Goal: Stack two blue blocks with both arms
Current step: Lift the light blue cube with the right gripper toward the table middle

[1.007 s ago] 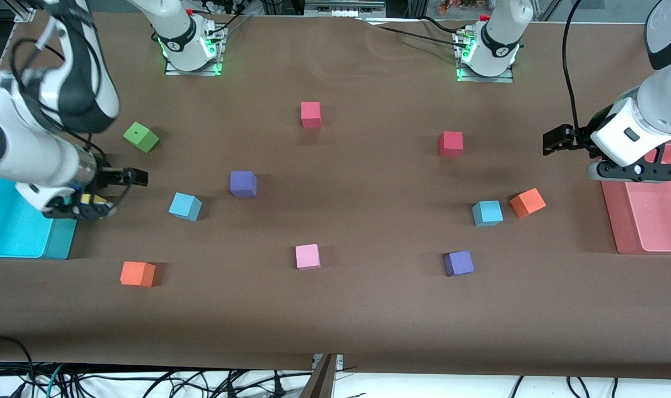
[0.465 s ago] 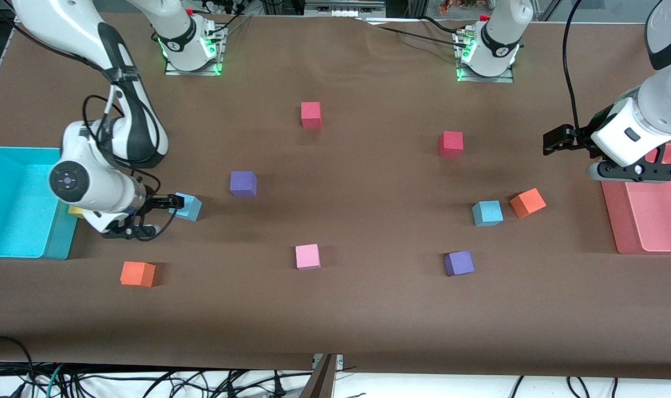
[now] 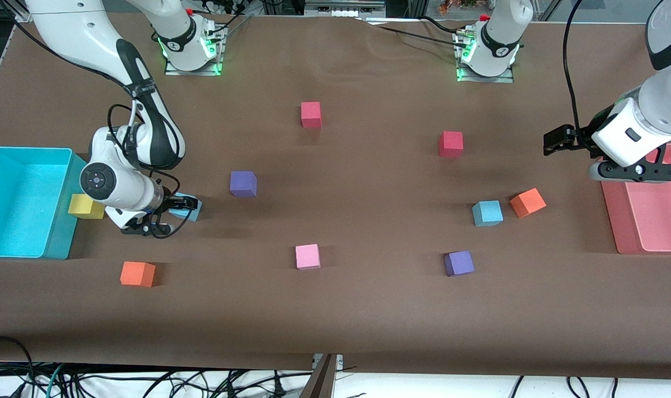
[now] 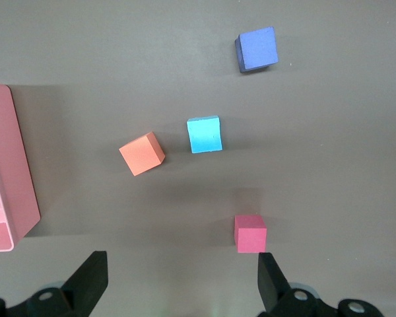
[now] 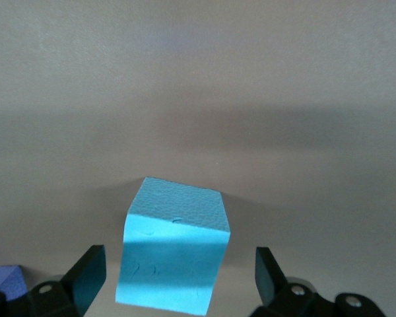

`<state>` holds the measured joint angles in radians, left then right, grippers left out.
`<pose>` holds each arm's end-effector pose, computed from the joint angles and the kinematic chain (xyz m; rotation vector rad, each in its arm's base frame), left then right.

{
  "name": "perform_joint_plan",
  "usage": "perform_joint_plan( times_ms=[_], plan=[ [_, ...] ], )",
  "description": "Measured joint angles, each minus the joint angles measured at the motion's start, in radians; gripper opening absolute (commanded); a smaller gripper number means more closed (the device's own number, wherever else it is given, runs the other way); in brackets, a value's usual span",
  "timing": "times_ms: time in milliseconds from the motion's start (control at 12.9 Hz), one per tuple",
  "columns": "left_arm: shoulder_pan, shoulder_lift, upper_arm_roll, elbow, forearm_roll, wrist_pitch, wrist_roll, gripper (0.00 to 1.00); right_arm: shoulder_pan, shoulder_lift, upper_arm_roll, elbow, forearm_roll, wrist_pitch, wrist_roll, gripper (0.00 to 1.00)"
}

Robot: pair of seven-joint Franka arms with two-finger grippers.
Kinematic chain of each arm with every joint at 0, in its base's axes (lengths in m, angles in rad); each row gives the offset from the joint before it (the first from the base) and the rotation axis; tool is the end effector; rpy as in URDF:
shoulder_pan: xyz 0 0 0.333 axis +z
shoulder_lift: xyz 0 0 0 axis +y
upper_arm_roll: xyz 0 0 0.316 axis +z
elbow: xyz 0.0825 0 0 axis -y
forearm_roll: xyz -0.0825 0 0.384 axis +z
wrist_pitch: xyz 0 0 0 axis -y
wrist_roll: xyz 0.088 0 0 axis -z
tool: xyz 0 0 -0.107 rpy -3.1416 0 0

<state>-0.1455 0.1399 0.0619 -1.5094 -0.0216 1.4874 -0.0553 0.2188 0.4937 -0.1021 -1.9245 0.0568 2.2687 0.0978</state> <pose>0.5821 -0.0536 0.5669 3.1292 -0.0442 -0.2543 0.6052 0.0744 0.2214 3.1095 -0.0190 -0.2250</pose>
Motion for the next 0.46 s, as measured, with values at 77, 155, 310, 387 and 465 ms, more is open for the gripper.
perform_joint_plan(
  times_ms=[77, 155, 310, 387, 465],
  plan=[
    [0.0, 0.0, 0.0, 0.0, 0.0, 0.0, 0.0, 1.0, 0.0, 0.006, 0.0, 0.0, 0.0, 0.003, 0.003, 0.98],
    [0.0, 0.0, 0.0, 0.0, 0.0, 0.0, 0.0, 1.0, 0.0, 0.012, 0.001, 0.0, 0.001, 0.006, 0.004, 0.8],
    [0.0, 0.0, 0.0, 0.0, 0.0, 0.0, 0.0, 1.0, 0.0, 0.024, 0.008, 0.0, 0.001, 0.01, 0.005, 0.06],
    [0.0, 0.0, 0.0, 0.0, 0.0, 0.0, 0.0, 1.0, 0.001, 0.029, 0.013, 0.0, 0.001, 0.01, 0.006, 0.0],
    [0.0, 0.0, 0.0, 0.0, 0.0, 0.0, 0.0, 1.0, 0.001, 0.033, 0.019, 0.0, 0.001, 0.01, 0.006, 0.0]
  ],
)
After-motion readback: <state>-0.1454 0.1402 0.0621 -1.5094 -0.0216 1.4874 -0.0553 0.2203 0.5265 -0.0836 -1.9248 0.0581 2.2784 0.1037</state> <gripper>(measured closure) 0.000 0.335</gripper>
